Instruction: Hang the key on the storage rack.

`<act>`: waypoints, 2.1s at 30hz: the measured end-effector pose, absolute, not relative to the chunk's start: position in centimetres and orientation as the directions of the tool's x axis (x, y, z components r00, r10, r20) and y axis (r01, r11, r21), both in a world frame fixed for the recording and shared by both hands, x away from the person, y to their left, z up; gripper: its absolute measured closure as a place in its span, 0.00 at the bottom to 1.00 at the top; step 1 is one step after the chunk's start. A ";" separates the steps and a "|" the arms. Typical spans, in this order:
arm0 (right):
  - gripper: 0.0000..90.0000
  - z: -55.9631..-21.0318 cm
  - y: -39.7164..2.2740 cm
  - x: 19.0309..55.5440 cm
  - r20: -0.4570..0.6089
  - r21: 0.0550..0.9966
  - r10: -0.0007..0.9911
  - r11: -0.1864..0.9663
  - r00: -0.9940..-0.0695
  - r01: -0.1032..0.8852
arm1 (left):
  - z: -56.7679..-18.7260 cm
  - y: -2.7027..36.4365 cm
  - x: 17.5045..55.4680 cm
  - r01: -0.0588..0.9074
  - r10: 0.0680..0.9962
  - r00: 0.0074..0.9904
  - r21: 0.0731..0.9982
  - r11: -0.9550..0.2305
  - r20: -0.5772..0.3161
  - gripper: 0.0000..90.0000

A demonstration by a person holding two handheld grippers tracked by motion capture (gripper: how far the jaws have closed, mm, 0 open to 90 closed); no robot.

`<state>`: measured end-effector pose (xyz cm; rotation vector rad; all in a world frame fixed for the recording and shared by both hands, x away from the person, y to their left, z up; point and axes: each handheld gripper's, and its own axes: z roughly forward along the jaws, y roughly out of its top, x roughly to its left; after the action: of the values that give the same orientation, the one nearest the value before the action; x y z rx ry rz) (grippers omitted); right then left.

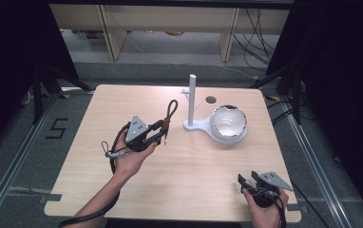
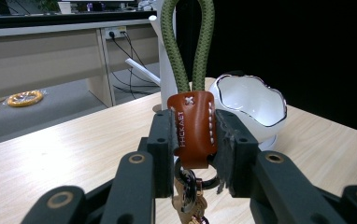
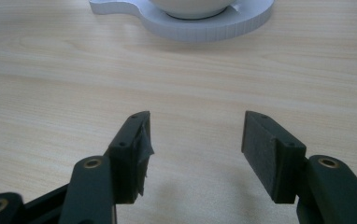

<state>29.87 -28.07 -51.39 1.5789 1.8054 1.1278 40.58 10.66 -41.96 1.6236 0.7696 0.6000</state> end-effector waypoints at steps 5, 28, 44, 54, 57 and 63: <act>0.48 -51.4 -28.1 29.9 0.153 0.827 0.965 -0.007 -0.214 0.563 | -42.0 10.5 40.8 0.161 0.759 0.651 0.981 -0.104 -0.027 0.77; 0.48 -51.5 -28.3 30.0 0.124 0.839 0.965 0.023 -0.233 0.543 | -41.9 9.9 42.1 0.168 0.758 0.652 0.980 -0.110 -0.027 0.77; 0.48 -51.5 -28.1 30.0 0.141 0.834 0.964 0.006 -0.224 0.552 | -41.8 9.3 43.5 0.184 0.766 0.642 0.978 -0.101 -0.042 0.77; 0.48 -51.5 -28.1 30.0 0.147 0.837 0.964 -0.001 -0.223 0.547 | -41.7 9.0 44.2 0.190 0.768 0.639 0.977 -0.100 -0.046 0.76; 0.48 -51.5 -28.1 30.0 0.145 0.832 0.964 0.003 -0.224 0.554 | -41.7 9.0 44.4 0.193 0.770 0.637 0.976 -0.101 -0.047 0.76; 0.48 -51.4 -28.1 29.9 0.153 0.828 0.963 -0.003 -0.221 0.561 | -41.5 8.7 44.8 0.193 0.771 0.635 0.976 -0.101 -0.046 0.76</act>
<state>29.93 -28.11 -51.42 1.5707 1.8111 1.1297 44.81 8.68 -41.51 1.6350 0.8095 0.5888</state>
